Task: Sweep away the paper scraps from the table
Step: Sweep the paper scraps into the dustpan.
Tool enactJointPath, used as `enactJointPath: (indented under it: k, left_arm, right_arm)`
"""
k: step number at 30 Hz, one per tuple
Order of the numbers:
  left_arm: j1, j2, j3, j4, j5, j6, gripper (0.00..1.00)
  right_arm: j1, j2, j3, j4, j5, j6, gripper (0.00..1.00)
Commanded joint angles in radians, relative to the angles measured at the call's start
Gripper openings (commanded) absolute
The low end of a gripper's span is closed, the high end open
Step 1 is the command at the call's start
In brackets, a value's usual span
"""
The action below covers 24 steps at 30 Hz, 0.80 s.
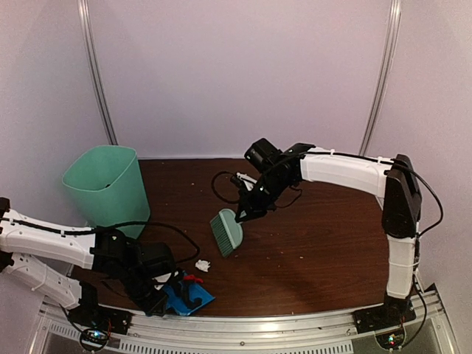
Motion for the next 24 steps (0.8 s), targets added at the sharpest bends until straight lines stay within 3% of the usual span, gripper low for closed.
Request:
enactJointPath:
  k: [1, 14, 24]
  left_arm:
    - [0.019, 0.009, -0.001, 0.006, 0.005, -0.022, 0.00]
    - [0.070, 0.069, 0.029, 0.032, 0.008, 0.039, 0.00]
    - [0.102, 0.109, 0.073, 0.056, -0.040, 0.095, 0.00]
  right_arm:
    - [0.003, 0.050, 0.078, -0.006, -0.013, -0.082, 0.00]
    - [0.069, 0.171, 0.109, 0.009, -0.209, -0.193, 0.00]
    - [0.094, 0.060, -0.045, 0.142, -0.300, -0.098, 0.00]
